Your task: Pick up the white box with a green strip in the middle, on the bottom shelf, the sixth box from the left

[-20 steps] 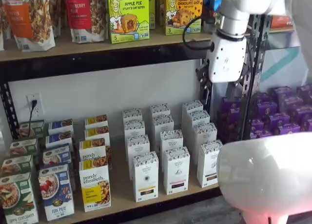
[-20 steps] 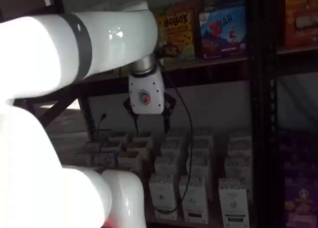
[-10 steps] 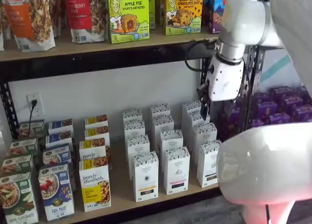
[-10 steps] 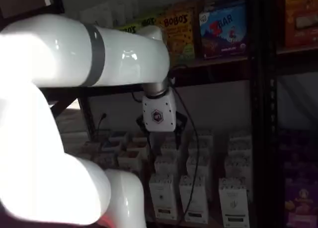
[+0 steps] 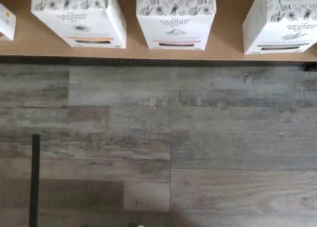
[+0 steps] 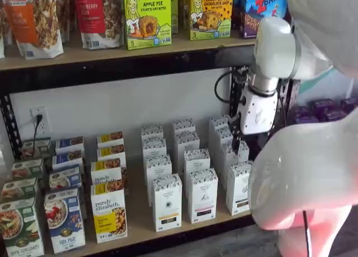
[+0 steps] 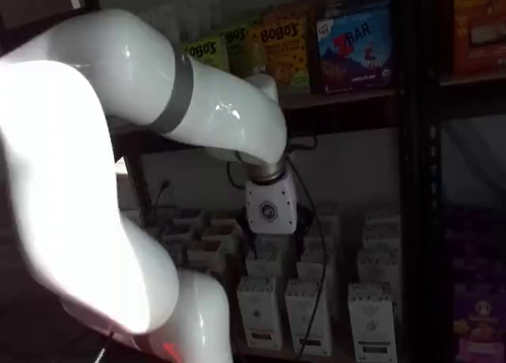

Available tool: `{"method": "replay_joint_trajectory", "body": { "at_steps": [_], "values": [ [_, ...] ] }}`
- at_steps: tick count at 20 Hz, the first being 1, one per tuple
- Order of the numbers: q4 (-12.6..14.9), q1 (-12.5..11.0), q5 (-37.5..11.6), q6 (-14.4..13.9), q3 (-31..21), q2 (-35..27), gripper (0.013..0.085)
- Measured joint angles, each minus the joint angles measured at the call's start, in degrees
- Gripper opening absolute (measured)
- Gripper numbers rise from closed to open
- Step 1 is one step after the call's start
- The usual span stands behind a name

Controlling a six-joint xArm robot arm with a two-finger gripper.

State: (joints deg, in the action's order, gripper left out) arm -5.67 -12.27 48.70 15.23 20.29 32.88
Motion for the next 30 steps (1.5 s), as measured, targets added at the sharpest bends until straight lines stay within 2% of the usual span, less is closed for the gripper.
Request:
{"method": "replay_joint_trajectory", "body": {
  "at_steps": [5, 9, 12, 14, 18, 21, 30],
  "values": [
    [-0.8, -1.4, -8.7, 2.6, 1.0, -9.2, 0.0850],
    [0.0, -1.9, -13.7, 2.9, 2.8, -15.9, 0.0850],
    [-1.7, -2.4, -17.4, 5.1, 4.4, -20.5, 0.0850],
    [-2.4, -2.7, -19.0, 6.2, 5.6, -23.3, 0.0850],
    [-1.3, -3.7, -20.9, 6.4, 8.2, -29.0, 0.0850],
    [-2.7, -4.2, -23.3, 8.3, 9.7, -33.0, 0.0850],
    [-4.3, -4.7, -30.1, 10.8, 17.1, -48.8, 0.0850]
  ]
}}
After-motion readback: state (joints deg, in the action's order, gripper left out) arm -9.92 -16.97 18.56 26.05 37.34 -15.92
